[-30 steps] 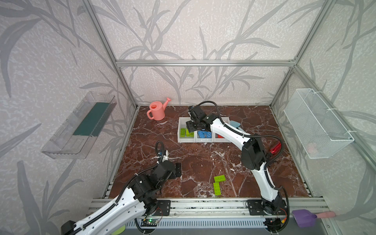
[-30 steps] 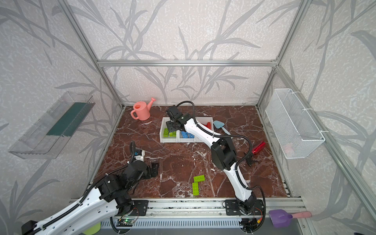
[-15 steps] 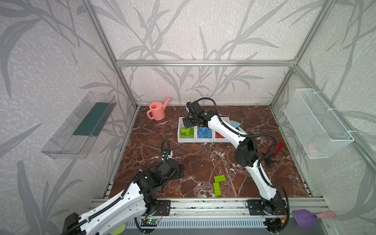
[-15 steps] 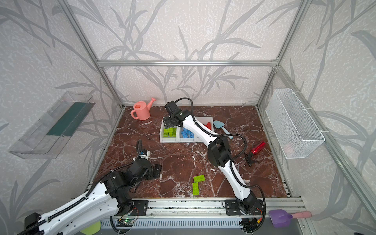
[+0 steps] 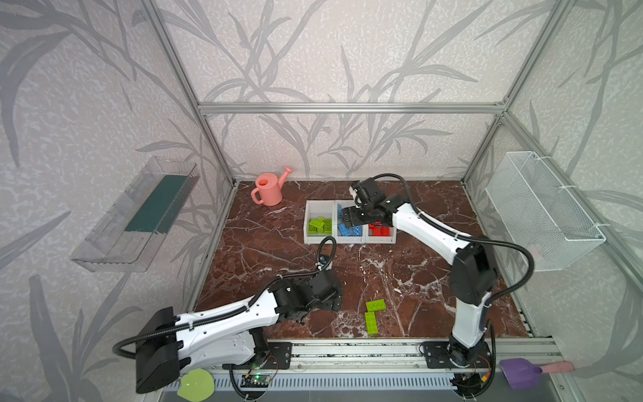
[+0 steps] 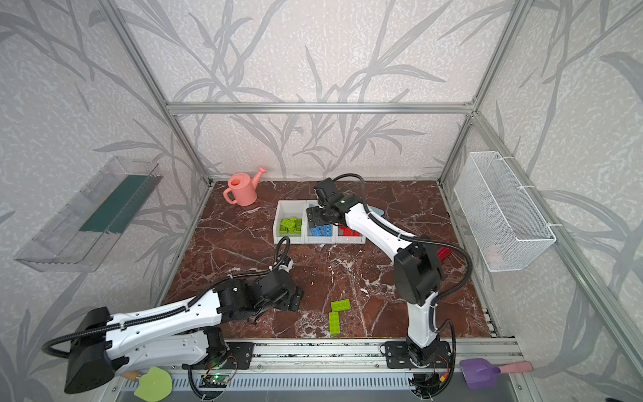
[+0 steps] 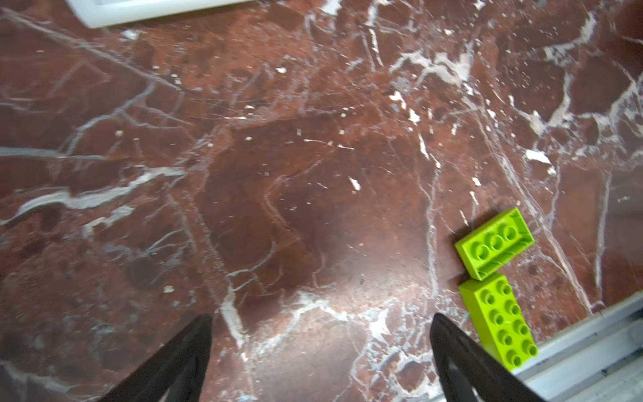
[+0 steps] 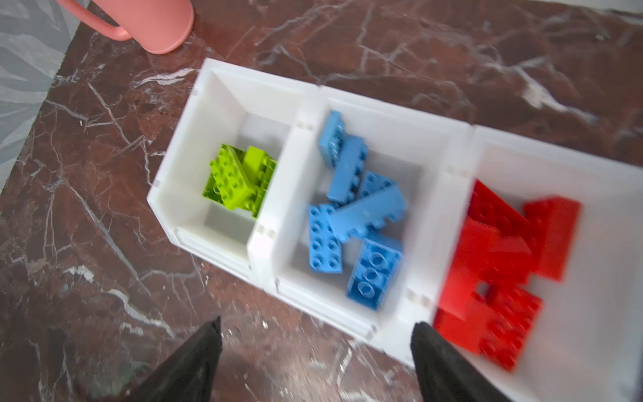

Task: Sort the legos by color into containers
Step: 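Grasp a lime-green brick with the left gripper while the right gripper withdraws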

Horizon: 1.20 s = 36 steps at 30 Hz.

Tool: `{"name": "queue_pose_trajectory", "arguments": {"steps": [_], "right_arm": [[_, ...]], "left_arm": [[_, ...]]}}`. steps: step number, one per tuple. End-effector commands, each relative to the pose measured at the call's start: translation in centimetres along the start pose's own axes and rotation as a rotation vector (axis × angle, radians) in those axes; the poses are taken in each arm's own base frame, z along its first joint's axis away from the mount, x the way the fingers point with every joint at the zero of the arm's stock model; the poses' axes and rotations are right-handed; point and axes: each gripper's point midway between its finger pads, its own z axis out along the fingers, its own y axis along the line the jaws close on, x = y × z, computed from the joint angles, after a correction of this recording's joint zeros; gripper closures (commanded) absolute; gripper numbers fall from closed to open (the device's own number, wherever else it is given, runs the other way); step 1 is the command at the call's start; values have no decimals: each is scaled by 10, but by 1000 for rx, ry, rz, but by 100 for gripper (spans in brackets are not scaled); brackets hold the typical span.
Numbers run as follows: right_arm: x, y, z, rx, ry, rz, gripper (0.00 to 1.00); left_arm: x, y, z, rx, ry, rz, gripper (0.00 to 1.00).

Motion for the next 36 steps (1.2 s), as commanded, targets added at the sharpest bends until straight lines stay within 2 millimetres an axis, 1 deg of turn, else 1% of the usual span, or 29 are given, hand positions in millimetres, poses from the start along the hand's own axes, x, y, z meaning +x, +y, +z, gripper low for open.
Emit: {"name": "queue_pose_trajectory", "arguments": {"steps": [1, 3, 5, 8, 12, 15, 16, 20, 23, 26, 30, 33, 36], "right_arm": [[-7, -29, -33, -26, -131, 93, 14], [13, -57, -45, 13, -128, 132, 14], [30, -80, -56, 41, -127, 169, 14], [56, -107, -71, 79, -136, 229, 14], [87, -125, -82, 112, -152, 271, 14], [106, -132, -83, 128, -147, 284, 14], [111, -133, -82, 132, -143, 285, 14], [121, -135, -82, 136, -132, 287, 14], [120, -133, -84, 124, -138, 286, 14], [118, -132, -85, 117, -147, 286, 14], [118, -131, -84, 109, -151, 292, 14], [118, -129, -82, 97, -150, 290, 14], [118, -130, -83, 98, -153, 288, 14]], "left_arm": [[-2, -33, 7, 46, 6, 22, 3], [4, -55, 16, 83, 46, 41, 3], [11, -74, 25, 106, 86, 66, 3], [20, -96, 33, 125, 138, 100, 2], [32, -118, 45, 158, 199, 96, 2], [40, -134, 52, 185, 235, 97, 3], [43, -137, 54, 179, 249, 105, 4], [50, -133, 61, 128, 284, 116, 8], [56, -130, 64, 112, 306, 109, 14], [62, -123, 66, 91, 325, 104, 21], [69, -114, 68, 60, 341, 100, 30], [73, -110, 69, 51, 353, 103, 36], [75, -105, 68, 36, 356, 110, 39]]}}
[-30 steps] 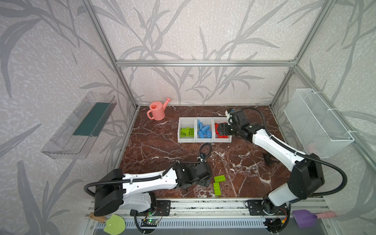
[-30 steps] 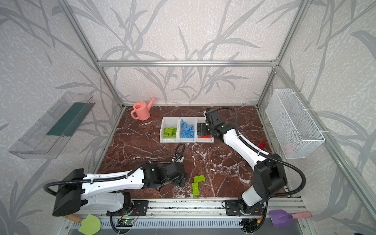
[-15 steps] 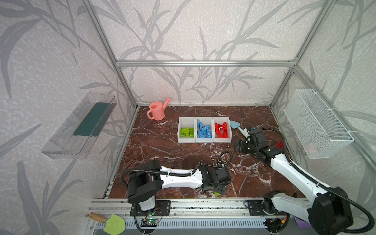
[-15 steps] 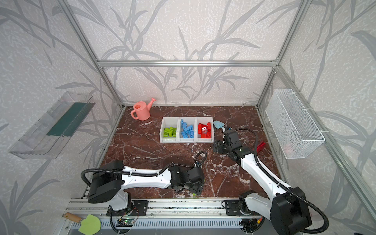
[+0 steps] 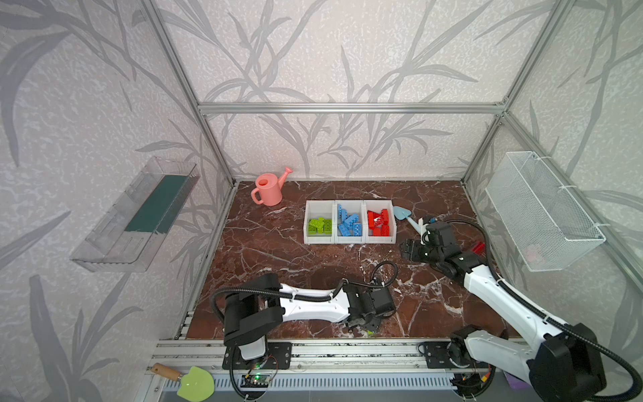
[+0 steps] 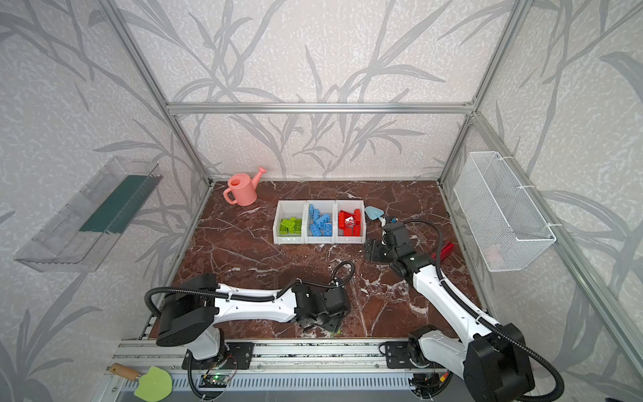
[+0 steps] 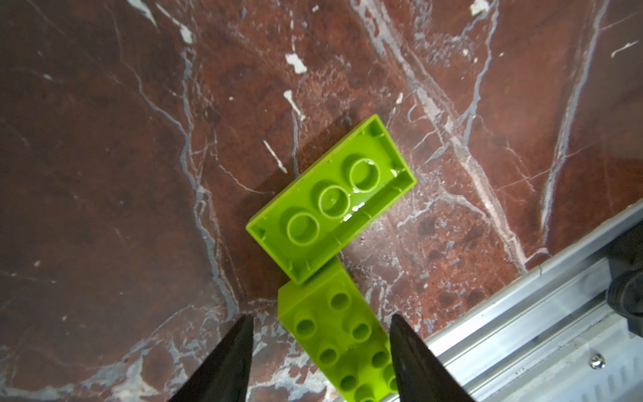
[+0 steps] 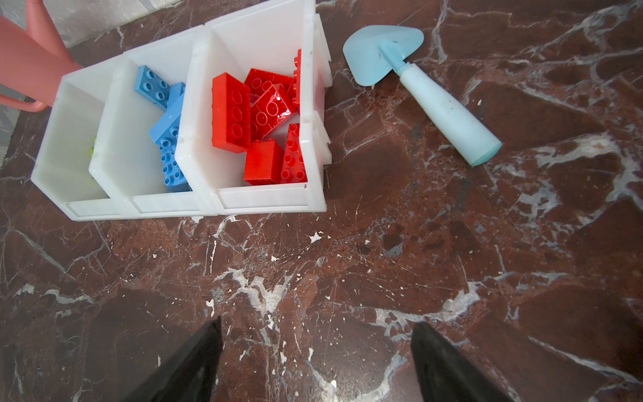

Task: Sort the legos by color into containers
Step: 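Grasp a lime-green brick with the left gripper while the right gripper withdraws, then carry the lime-green brick into the green-brick compartment with the left gripper and release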

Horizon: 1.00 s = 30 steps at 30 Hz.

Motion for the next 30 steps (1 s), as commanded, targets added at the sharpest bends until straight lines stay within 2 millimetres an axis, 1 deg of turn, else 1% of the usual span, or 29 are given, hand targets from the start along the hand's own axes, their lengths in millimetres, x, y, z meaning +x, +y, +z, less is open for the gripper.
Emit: {"name": "queue_pose_trajectory", "arguments": {"steps": [1, 3, 7, 9, 10, 12, 19, 22, 23, 24, 25, 30], "right_arm": [[-3, 1, -3, -15, -24, 8, 14], [-4, 1, -4, -16, -29, 7, 14], [-3, 1, -3, -17, -25, 8, 14], [-4, 2, -3, -17, -24, 7, 14], [-4, 2, -3, -18, -26, 6, 14], [-4, 2, -4, -17, -25, 4, 14], [-7, 4, -5, -28, -34, 5, 14], [-6, 5, -5, -31, -32, 5, 14], [-7, 5, -6, -33, -33, 5, 14], [-5, 5, -5, -37, -30, 4, 14], [-5, 6, -5, -42, -28, 5, 14], [1, 14, -5, -99, -15, 3, 14]], "left_arm": [[13, 15, 3, -59, 36, 1, 40], [14, 17, 2, -67, 42, 6, 39], [12, 12, 4, -50, 44, 8, 26], [13, 12, 6, -58, 48, 9, 26], [13, 14, 7, -67, 50, 10, 27], [15, 18, 9, -84, 54, 12, 39], [21, 27, 11, -126, 76, 25, 51], [17, 30, 6, -139, 55, 25, 61], [15, 34, 3, -164, 44, 14, 64], [12, 35, 0, -173, 33, 21, 69], [10, 37, -2, -180, 22, 28, 71], [-7, 42, -22, -173, -47, 21, 72]]}}
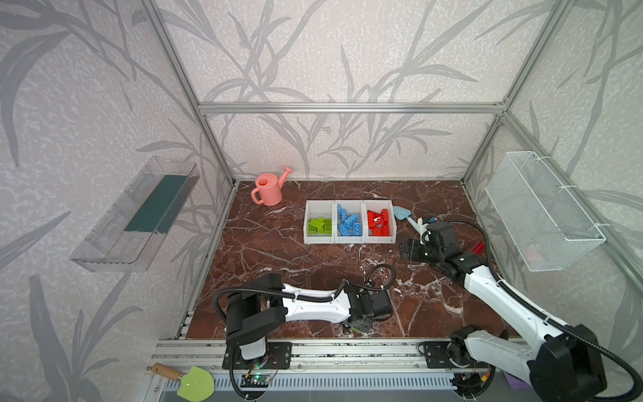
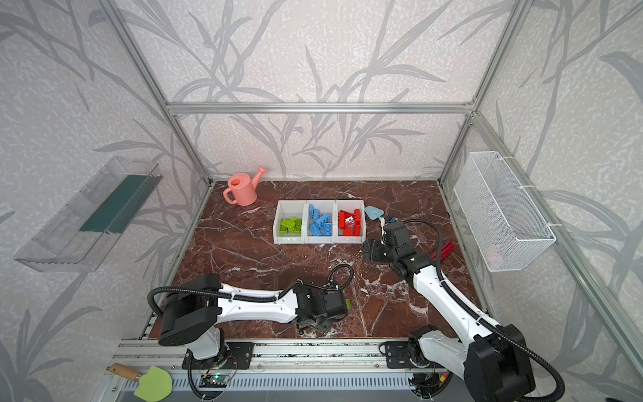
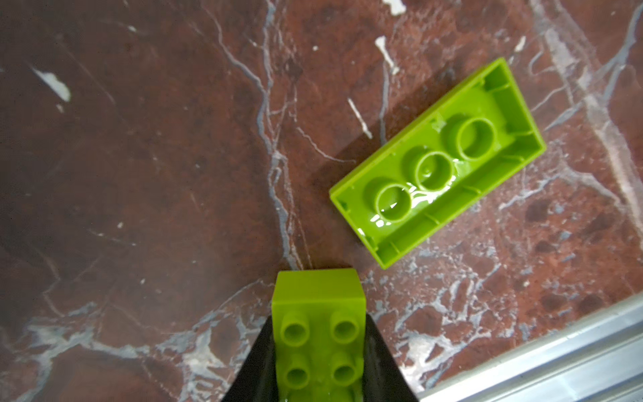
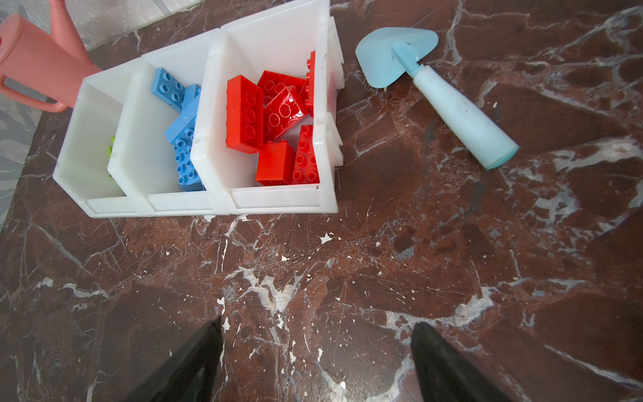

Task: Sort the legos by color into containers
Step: 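Carry the lime-green brick into the green-brick compartment with the left gripper and release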

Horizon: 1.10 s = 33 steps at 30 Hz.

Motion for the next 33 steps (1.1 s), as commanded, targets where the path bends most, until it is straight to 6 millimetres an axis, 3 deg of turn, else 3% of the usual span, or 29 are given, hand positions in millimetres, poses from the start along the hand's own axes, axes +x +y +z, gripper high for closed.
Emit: {"name": "queue_pose_trajectory", "arguments": {"steps": [1, 8, 16, 25, 33], "right_arm": [[2, 8, -3, -61, -12, 5, 14], [18, 14, 1, -121, 17, 7, 16], [44, 26, 11, -154, 83, -50, 16], [64, 29, 24, -165, 117, -74, 16], [66, 33, 24, -178, 108, -80, 16]], "left_arm": [[-17, 16, -23, -30, -70, -10, 73], [-67, 64, -61, -22, -178, -129, 73], [-149, 153, -100, -55, -305, -333, 73], [-214, 240, -83, -156, -284, -460, 73], [-263, 275, -64, -173, -253, -453, 73]]}}
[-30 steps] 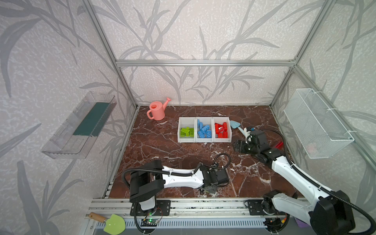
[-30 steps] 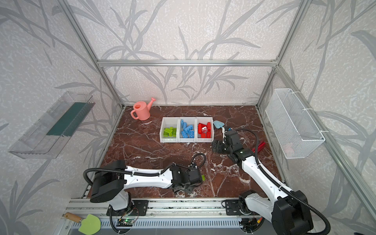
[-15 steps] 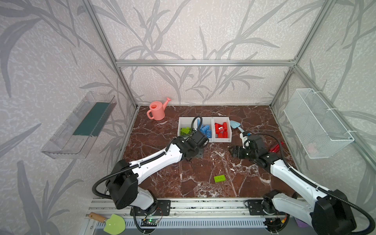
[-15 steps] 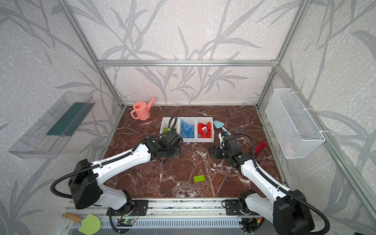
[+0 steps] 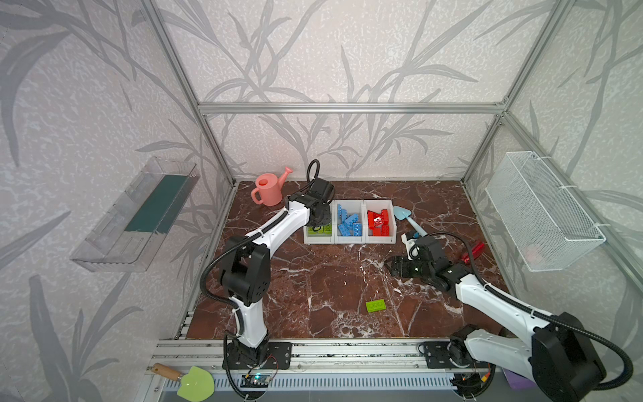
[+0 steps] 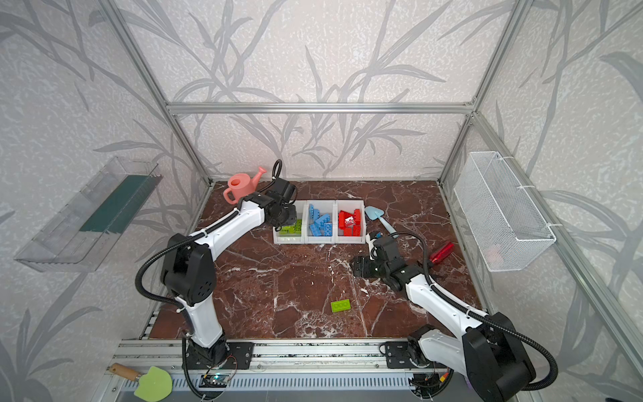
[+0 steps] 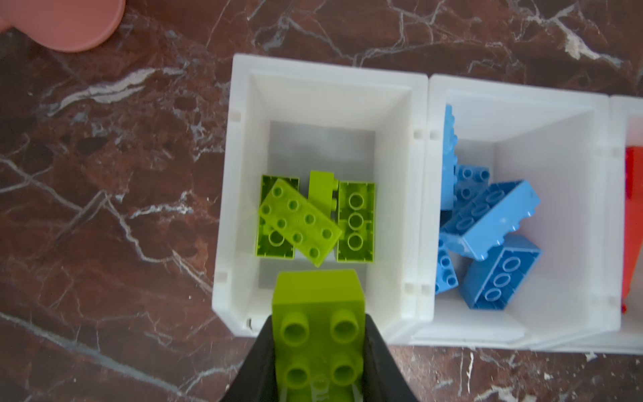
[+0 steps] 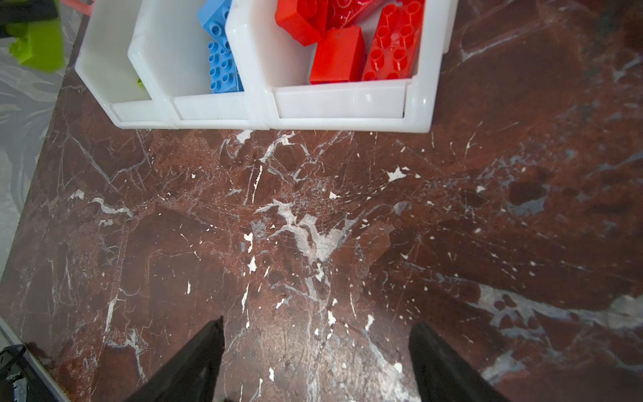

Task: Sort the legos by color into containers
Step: 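Carry the lime-green brick into the green-brick compartment with the left gripper and release, then grasp the last lime-green brick with the right gripper while the left gripper withdraws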

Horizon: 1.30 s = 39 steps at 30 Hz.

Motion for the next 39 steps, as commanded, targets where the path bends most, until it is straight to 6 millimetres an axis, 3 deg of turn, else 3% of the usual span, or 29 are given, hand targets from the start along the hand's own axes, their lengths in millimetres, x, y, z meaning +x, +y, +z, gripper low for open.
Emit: {"name": "queue_pose_trajectory", "arguments": {"steps": [1, 8, 15, 19, 25, 34, 39], "right_arm": [[0, 3, 0, -16, -15, -8, 16], [-1, 6, -5, 64, -35, -104, 16], [3, 22, -9, 136, -32, -239, 15], [13, 24, -11, 180, -15, -273, 12], [41, 31, -6, 207, 42, -284, 7], [78, 46, 10, 235, 154, -283, 3], [102, 54, 18, 249, 208, -287, 2]], "left_arm": [[-13, 2, 2, 8, 25, 48, 73], [-26, -2, 15, 8, 41, 65, 67], [-27, 1, 11, -3, 35, 44, 40], [-28, 2, -12, 20, -1, 7, 33], [-20, 8, -68, 78, -110, -50, 28], [21, 15, -137, 227, -230, -97, 21], [46, 28, -160, 235, -272, -99, 14]]}}
